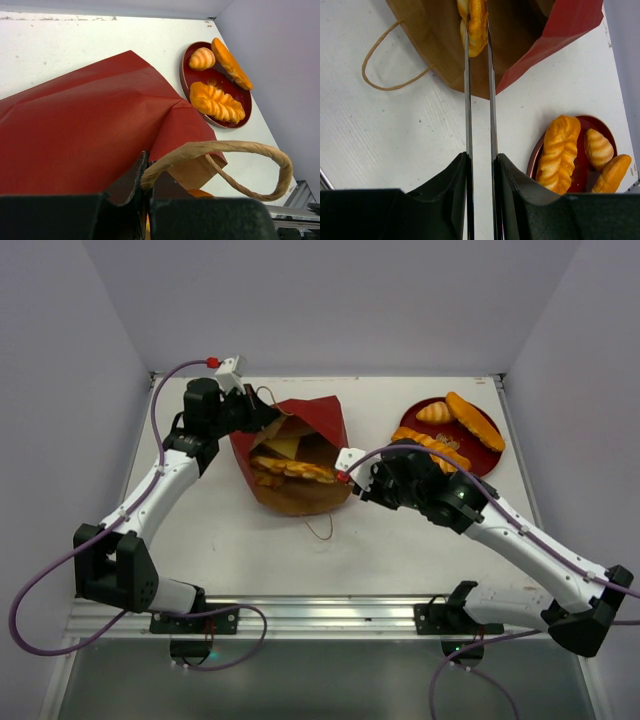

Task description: Take the fake bread out of the paper bag

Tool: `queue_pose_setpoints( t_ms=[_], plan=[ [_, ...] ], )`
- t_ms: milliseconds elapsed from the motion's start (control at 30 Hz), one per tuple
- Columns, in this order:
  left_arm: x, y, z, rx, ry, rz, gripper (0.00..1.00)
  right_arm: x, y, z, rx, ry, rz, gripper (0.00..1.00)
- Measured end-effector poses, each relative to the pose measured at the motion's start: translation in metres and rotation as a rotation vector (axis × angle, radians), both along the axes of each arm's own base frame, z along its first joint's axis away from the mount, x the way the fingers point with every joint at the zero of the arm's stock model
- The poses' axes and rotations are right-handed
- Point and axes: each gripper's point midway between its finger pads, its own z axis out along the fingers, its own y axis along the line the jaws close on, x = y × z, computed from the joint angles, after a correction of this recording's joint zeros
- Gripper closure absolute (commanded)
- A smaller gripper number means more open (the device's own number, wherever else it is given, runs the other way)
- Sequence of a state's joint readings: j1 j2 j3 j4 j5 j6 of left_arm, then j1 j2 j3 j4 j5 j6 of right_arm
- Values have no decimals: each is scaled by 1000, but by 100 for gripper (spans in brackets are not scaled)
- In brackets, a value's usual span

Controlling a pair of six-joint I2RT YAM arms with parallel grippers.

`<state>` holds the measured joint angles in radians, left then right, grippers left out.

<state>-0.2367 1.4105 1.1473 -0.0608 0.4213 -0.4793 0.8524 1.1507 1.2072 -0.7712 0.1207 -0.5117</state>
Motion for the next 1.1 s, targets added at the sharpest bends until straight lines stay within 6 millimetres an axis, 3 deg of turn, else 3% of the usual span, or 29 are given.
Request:
queue_pose_setpoints(
  t_ms=[267, 500, 833, 1100],
  plan=[
    [5, -1, -2, -11, 6, 12, 100, -15, -23, 24, 72, -23, 1, 100],
    [8, 2, -1, -19, 9, 44, 100, -27, -40, 24, 71, -14, 8, 100],
    [20, 8, 1, -25, 7, 104, 100, -57, -87, 38, 100, -78, 0, 100],
    [34, 12, 6, -14, -5, 151, 100, -76, -101, 45, 132, -92, 18, 100]
  ],
)
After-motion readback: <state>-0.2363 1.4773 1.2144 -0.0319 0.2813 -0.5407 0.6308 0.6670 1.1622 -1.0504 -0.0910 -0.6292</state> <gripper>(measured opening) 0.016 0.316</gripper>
